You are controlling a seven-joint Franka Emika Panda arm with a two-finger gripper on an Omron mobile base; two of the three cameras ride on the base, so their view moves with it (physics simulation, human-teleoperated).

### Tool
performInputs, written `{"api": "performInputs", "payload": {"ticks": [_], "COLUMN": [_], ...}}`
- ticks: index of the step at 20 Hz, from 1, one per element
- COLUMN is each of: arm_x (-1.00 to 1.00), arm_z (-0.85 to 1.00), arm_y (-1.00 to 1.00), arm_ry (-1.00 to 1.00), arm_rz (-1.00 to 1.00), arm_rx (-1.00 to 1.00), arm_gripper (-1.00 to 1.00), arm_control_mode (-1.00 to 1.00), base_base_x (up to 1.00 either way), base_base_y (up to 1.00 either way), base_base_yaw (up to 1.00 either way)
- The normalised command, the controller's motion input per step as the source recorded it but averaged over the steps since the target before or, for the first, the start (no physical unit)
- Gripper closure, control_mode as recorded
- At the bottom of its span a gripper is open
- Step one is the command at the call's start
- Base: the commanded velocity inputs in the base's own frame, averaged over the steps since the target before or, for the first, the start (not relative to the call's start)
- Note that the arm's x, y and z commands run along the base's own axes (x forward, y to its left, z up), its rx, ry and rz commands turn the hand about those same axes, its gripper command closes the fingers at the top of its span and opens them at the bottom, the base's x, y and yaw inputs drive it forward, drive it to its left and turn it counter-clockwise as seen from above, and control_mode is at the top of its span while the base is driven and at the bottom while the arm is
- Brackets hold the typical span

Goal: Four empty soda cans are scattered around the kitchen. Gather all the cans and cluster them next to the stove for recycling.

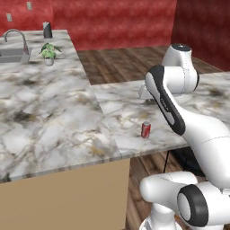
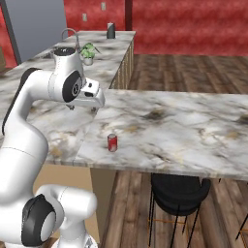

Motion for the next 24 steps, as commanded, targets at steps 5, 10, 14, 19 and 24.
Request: {"api": "performInputs", "payload": {"ticks": [5,10,14,19,24], "arm_x": [0.0,0.0,0.0,0.0,0.0], "arm_z": [0.0,0.0,0.0,0.0,0.0], "arm_y": [0.0,0.0,0.0,0.0,0.0], "arm_ry": [0.0,0.0,0.0,0.0,0.0], "arm_rz": [0.0,0.0,0.0,0.0,0.0], "arm_rx": [0.0,0.0,0.0,0.0,0.0], "arm_gripper": [-1.0,-1.0,-1.0,-1.0,-1.0], "arm_control_mode": [1.0,1.0,1.0,1.0,1.0], "base_base_x": [0.0,0.0,0.0,0.0,0.0], "base_base_y": [0.0,0.0,0.0,0.0,0.0], "base_base_yaw": [0.0,0.0,0.0,0.0,0.0]}}
